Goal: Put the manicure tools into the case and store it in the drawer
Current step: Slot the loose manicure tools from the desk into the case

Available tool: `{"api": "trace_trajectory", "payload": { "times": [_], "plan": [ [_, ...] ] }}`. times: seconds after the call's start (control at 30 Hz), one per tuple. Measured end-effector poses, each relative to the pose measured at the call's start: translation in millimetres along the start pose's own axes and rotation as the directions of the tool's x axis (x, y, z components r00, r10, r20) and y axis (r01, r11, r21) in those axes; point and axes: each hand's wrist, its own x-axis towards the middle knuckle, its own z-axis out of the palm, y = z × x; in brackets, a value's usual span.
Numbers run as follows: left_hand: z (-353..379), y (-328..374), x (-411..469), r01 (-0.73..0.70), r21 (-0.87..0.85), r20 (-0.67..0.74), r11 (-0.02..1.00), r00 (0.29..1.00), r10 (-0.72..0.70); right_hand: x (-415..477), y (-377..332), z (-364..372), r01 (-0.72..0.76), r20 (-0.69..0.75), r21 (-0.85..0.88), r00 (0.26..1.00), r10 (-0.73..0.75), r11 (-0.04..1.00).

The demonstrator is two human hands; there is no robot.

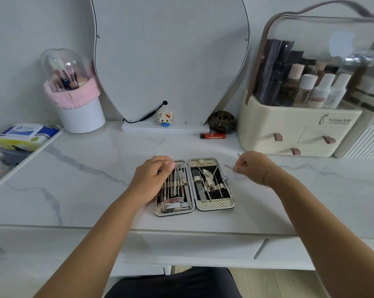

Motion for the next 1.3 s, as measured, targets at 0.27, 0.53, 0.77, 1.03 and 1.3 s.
{"api": "trace_trajectory", "payload": {
  "times": [0.27,0.53,0.77,1.03,1.3],
  "plan": [
    [0.4,-2.2,1.1,-0.003,0.003,-0.003,1.000,1.000,0.003,-2.3,-1.0,7.4,0.123,-0.169,0.317,0.983,-0.071,0.941],
    [-0.1,-0.2,0.2,0.005,0.004,0.000,1.000,1.000,-0.005,-2.4,-14.1,18.0,0.102,-0.037,0.819,0.991,-0.126,0.565],
    [0.1,-0.4,0.4,0.002,0.000,0.000,1.000,1.000,-0.002,4.0,-16.7,27.7,0.032,-0.060,0.868,0.997,0.041,0.496],
    [-0.3,-1.0,-0.1,0.008,-0.017,0.000,1.000,1.000,-0.008,8.6,-14.6,30.6,0.060,-0.124,0.840,0.989,0.082,0.539],
    [-0.1,-0.6,-0.3,0.012,-0.018,0.002,1.000,1.000,-0.012,0.9,-17.9,26.2,0.073,-0.088,0.715,0.996,-0.014,0.695]
  ]
}}
